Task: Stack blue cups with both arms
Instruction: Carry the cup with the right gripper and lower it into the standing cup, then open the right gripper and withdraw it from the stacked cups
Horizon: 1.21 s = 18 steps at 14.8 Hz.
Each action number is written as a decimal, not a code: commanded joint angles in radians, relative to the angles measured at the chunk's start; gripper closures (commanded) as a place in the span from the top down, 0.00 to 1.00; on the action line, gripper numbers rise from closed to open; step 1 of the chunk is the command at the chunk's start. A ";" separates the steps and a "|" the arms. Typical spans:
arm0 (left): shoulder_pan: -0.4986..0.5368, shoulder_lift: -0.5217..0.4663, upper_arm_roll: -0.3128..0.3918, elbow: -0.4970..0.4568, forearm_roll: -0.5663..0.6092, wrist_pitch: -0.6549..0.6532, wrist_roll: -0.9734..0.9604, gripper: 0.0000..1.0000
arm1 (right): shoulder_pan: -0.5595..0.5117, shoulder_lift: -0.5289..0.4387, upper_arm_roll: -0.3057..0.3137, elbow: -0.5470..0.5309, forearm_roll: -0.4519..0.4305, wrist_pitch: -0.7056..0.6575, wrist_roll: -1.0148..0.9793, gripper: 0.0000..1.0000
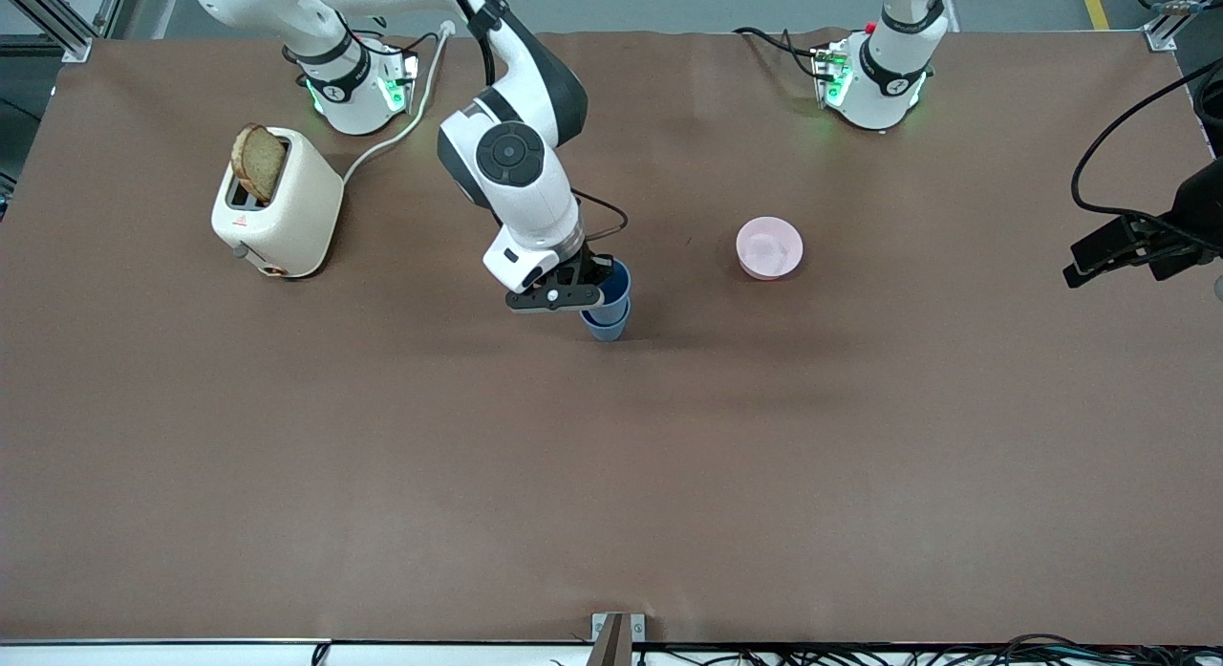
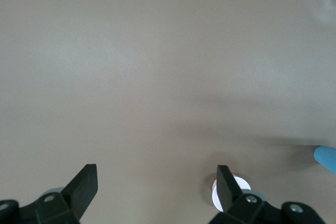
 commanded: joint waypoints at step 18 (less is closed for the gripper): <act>0.003 -0.069 -0.006 -0.068 -0.003 0.028 0.026 1.00 | -0.399 -0.376 -0.018 -0.019 -0.180 -0.368 -0.007 0.95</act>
